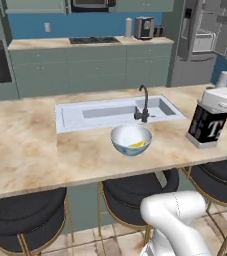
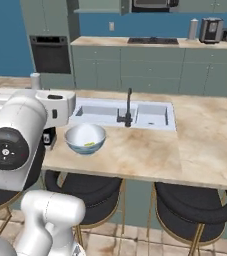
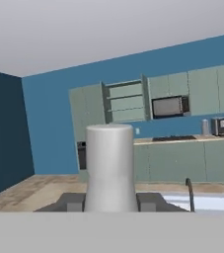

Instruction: There is a bowl on the dining counter. Grab a lemon wedge from the fridge and place it in the bowl. Then get the liquor bottle and glass cup from the cabinet and place them next to the bowl.

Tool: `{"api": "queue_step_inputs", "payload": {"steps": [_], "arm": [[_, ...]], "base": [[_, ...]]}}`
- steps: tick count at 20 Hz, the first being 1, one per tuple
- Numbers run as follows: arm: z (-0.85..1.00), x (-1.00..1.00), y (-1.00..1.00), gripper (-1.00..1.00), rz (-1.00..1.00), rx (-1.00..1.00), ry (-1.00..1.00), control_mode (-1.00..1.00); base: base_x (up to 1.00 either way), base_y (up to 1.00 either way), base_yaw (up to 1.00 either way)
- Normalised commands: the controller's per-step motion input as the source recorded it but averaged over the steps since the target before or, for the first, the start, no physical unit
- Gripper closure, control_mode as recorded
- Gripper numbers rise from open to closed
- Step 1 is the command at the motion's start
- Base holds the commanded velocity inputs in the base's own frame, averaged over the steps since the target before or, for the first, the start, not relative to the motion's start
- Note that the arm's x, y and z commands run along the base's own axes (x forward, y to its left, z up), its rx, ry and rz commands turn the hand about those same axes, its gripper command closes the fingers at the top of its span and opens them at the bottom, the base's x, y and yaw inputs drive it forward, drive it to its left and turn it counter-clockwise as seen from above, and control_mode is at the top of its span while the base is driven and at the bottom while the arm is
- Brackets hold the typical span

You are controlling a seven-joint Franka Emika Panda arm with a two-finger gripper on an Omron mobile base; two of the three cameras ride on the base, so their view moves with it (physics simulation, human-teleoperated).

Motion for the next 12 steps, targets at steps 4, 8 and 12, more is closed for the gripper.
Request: {"api": "queue_step_inputs", "payload": {"steps": [4, 8, 12], "arm": [[-0.05, 0.14, -0.11, 1.00, 0.07, 0.00, -0.01, -1.00], [-0.14, 0.37, -0.70, 1.00, 0.24, 0.00, -0.02, -1.00], [-0.15, 0.35, -0.78, 1.00, 0.22, 0.00, 0.00, -1.00]], "base": [[0.46, -0.28, 0.22], [0.00, 0.00, 0.00], [0.00, 0.00, 0.00]]}}
